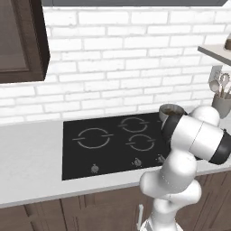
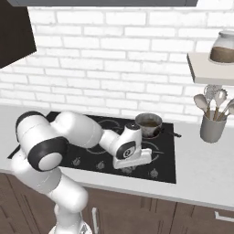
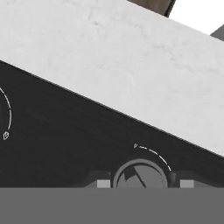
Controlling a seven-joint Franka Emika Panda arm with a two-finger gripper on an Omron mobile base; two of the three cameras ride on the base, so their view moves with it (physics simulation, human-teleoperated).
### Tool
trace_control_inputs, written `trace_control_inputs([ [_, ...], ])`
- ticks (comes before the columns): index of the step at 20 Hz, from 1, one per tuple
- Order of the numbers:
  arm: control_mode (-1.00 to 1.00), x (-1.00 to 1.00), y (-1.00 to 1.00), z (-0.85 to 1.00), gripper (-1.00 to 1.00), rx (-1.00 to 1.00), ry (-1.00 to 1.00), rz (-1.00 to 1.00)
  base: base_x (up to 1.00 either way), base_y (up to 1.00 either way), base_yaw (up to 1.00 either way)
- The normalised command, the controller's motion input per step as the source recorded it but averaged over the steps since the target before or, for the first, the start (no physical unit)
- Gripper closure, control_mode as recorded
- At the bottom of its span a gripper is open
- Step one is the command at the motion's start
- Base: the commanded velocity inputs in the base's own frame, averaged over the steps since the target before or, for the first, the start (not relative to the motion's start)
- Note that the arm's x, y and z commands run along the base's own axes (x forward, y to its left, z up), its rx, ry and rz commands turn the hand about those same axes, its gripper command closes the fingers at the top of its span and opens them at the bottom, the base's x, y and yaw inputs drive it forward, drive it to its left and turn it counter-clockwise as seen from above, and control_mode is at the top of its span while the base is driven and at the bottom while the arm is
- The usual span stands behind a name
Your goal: Turn off the rear right burner of the stove.
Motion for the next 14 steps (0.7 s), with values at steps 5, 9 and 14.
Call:
trace_control_inputs([
  [5,-1.0,0.14,0.15,-0.21,1.0,0.0,0.0,-1.0,0.0,0.0,0.0],
  [9,-1.0,0.04,0.06,-0.21,1.0,0.0,0.0,-1.0,0.0,0.0,0.0],
  [14,-1.0,0.0,0.01,-0.22,1.0,0.0,0.0,-1.0,0.0,0.0,0.0],
])
